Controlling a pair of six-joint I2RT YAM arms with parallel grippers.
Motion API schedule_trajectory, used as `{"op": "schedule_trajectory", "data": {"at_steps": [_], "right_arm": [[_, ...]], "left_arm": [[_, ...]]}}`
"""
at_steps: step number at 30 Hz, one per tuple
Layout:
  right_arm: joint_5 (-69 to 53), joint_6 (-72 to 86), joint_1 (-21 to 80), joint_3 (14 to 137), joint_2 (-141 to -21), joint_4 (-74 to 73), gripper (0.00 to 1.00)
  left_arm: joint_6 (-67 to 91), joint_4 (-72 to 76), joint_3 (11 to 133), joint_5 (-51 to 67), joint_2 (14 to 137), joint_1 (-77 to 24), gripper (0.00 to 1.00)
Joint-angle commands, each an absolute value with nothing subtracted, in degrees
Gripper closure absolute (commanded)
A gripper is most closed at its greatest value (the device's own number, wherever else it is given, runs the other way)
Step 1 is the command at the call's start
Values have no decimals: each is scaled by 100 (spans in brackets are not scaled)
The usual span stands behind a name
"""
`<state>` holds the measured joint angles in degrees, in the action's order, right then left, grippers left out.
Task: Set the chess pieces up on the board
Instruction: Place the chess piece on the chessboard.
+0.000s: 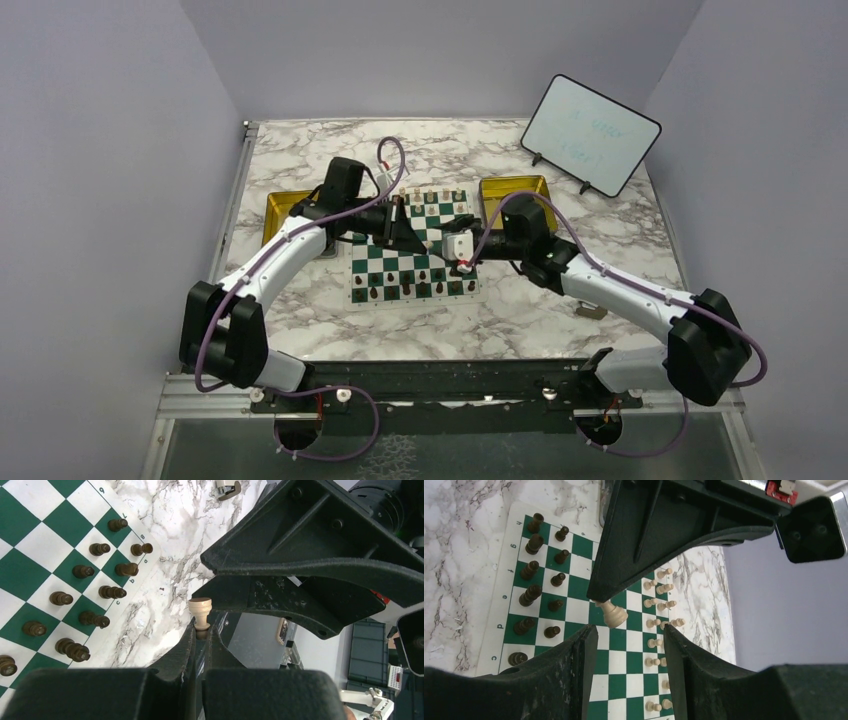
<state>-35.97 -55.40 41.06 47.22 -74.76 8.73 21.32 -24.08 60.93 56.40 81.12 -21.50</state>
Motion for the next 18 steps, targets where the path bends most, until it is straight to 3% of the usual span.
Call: {"op": "schedule_trajectory", "data": {"at_steps": [1, 8, 14, 18], "right_arm": [[-3889, -6069, 4204, 4977, -7630, 553, 46], [-4104, -6479, 4333, 5125, -7783, 38, 60], [-3862, -5971, 4369, 5004, -7783, 168, 83], [-3605, -4707, 4368, 4879, -7795, 780, 91]], "left_arm": [[1995, -2381, 6168, 5919, 8253, -2223, 100], [2034, -2393, 6228, 5929, 8350, -2258, 100], [2150, -2395, 6399, 5776, 8325, -2259, 100], [2165, -2399, 6438, 5524, 8270, -2255, 89]]}}
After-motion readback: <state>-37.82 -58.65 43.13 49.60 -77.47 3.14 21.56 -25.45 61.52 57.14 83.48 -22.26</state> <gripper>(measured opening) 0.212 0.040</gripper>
